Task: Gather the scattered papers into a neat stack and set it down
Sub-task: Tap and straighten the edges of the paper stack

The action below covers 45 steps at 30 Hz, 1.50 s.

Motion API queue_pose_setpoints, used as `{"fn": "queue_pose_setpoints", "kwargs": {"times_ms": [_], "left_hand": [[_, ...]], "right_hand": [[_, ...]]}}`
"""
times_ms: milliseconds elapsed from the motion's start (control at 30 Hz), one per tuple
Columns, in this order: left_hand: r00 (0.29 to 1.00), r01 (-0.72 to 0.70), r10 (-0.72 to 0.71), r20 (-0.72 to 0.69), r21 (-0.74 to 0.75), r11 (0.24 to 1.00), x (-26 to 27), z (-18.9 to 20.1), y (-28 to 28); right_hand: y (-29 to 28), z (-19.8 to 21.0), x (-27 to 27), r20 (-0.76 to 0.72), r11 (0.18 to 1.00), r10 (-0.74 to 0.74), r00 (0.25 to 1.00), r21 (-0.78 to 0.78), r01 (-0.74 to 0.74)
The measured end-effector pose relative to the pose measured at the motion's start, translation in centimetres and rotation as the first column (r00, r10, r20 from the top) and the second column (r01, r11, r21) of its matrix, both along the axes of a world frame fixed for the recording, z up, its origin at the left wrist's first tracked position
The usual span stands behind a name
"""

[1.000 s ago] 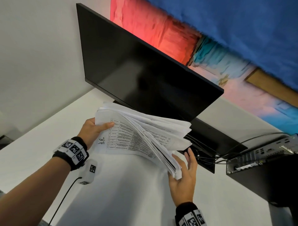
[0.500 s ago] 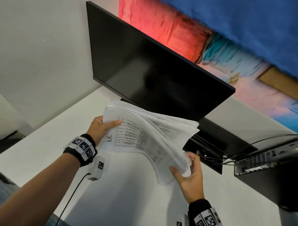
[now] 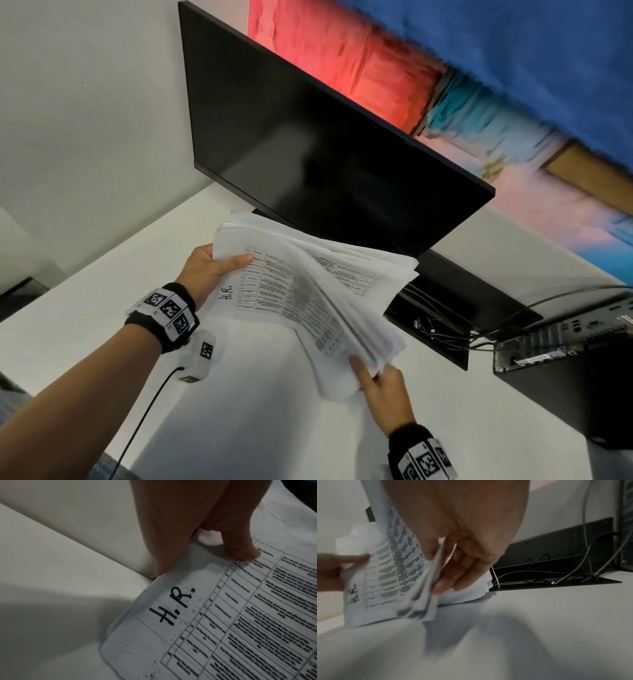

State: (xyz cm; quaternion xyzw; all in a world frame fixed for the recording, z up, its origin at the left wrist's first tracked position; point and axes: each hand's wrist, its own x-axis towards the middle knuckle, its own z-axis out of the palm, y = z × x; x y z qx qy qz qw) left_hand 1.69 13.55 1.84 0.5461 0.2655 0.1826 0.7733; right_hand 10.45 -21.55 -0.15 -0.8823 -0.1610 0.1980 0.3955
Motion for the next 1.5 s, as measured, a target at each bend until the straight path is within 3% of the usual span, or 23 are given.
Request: {"fn": "queue_pose_setpoints", "kwargs": {"times_ms": [100, 200, 300, 367, 467, 633, 733, 800, 900, 1000, 1033, 1133, 1233, 1333, 1500], "left_hand": [[0.999, 0.052, -0.051, 0.007, -0.003, 0.999, -0.3, 1.0, 0.1], [0.985, 0.171, -0.171, 0.009, 0.028, 0.985, -0.8, 2.4, 0.3], [0.971, 0.241, -0.240, -0.005, 0.036, 0.970, -0.7, 3.0, 0.3], [0.971, 0.238, -0.236, -0.046, 0.046, 0.970, -0.3, 2.7, -0.1], [0.987, 0.113, -0.092, -0.135, 0.158, 0.981, 0.5, 1.8, -1.4], [0.973, -0.223, 0.208, 0.094, 0.179, 0.958, 0.7, 3.8, -3.8], [0.955, -0.277, 0.256, 0.150, 0.140, 0.950, 0.3, 4.0, -4.8], [0.966, -0.249, 0.237, 0.101, 0.131, 0.960, -0.1, 2.7, -5.1], [0.981, -0.178, 0.188, -0.057, 0.147, 0.973, -0.5, 0.7, -5.0], [0.978, -0.112, 0.134, -0.159, 0.138, 0.984, -0.2, 0.0, -4.4], [0.978, -0.084, 0.107, -0.180, 0.130, 0.988, 0.2, -0.1, -4.3], [0.977, -0.040, 0.055, -0.206, 0.076, 0.996, 1.5, 0.0, -5.1], [0.979, -0.123, 0.131, -0.155, 0.057, 0.991, 2.8, 0.6, -6.1], [0.975, -0.188, 0.196, -0.100, 0.088, 0.978, 2.7, 1.8, -5.7], [0.982, -0.180, 0.188, -0.012, 0.244, 0.953, 1.9, 2.9, -5.0]], "right_hand": [[0.2, 2.1, 0.9, 0.038, 0.971, -0.150, 0.988, 0.193, 0.140], [-0.3, 3.0, 3.2, -0.032, 0.952, -0.227, 0.973, 0.202, 0.228], [-0.5, 3.8, 4.6, -0.261, 0.920, -0.179, 0.949, 0.298, 0.256], [0.5, 4.5, 4.7, -0.274, 0.928, -0.124, 0.954, 0.309, 0.210], [2.2, 4.6, 4.4, -0.170, 0.921, -0.153, 0.974, 0.332, 0.203], [3.4, 6.7, 1.9, 0.077, 0.839, -0.229, 0.970, 0.521, 0.156], [3.1, 6.9, 1.0, 0.018, 0.792, -0.263, 0.965, 0.575, 0.205], [2.7, 5.9, 1.1, -0.074, 0.800, -0.291, 0.954, 0.528, 0.285], [0.9, 1.5, 3.2, -0.217, 0.851, -0.362, 0.907, 0.321, 0.417], [0.0, -1.3, 4.4, -0.307, 0.809, -0.488, 0.817, 0.193, 0.555], [0.3, -1.2, 4.5, -0.315, 0.793, -0.508, 0.802, 0.193, 0.578], [2.2, 1.0, 4.6, -0.320, 0.807, -0.426, 0.846, 0.288, 0.515], [3.5, 3.7, 3.9, -0.351, 0.746, -0.381, 0.855, 0.430, 0.508], [2.5, 3.9, 3.5, -0.285, 0.699, -0.402, 0.870, 0.518, 0.492], [0.7, 2.4, 3.2, -0.211, 0.758, -0.368, 0.906, 0.496, 0.423]]}}
